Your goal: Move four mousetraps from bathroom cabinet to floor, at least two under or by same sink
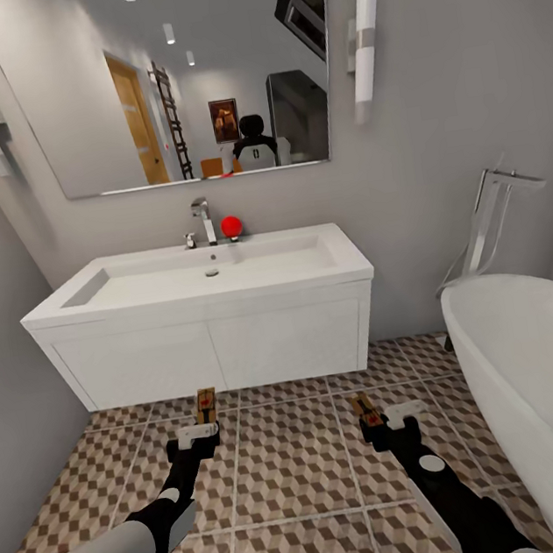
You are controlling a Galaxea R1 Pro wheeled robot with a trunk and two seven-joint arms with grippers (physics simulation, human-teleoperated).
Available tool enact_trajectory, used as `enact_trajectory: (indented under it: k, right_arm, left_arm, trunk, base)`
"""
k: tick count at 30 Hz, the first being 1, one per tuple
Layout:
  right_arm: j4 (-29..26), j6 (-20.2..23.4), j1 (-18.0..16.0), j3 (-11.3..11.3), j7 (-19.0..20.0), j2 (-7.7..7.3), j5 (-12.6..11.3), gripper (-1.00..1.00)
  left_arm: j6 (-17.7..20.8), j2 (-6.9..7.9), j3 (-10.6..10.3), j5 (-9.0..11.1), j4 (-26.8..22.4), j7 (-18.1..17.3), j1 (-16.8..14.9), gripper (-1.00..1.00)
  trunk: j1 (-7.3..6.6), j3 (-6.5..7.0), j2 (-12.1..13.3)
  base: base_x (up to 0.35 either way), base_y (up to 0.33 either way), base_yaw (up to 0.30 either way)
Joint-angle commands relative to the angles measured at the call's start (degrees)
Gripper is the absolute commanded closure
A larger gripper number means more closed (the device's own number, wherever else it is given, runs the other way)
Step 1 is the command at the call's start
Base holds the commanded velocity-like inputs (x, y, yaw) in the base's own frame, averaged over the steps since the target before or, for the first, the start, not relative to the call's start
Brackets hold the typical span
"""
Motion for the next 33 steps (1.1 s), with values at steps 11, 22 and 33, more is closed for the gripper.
enact_trajectory:
  k: [11,22,33]
  right_arm:
    - [-1.34,3.52,-3.48,0.14,-2.81,0.15,0.25,1.0]
    - [-1.3,6.58,-6.19,0.15,-4.05,0.32,0.43,1.0]
    - [-0.72,-1.01,-6.27,0.41,-4.21,1.22,1.92,1.0]
  left_arm:
    - [-0.09,0.07,-0.49,-0.01,-0.2,0.6,-0.03,1.0]
    - [-0.09,0.07,-0.49,-0.01,-0.2,0.6,-0.02,1.0]
    - [-0.03,0.07,-0.49,0.02,-0.2,0.6,0.0,1.0]
  trunk:
    - [2.42,-2.03,-4.45]
    - [4.83,-4.01,-8.86]
    - [7.25,-5.98,-13.27]
  base:
    - [0.0,0.0,0.0]
    - [0.0,0.0,0.0]
    - [0.0,0.0,0.0]
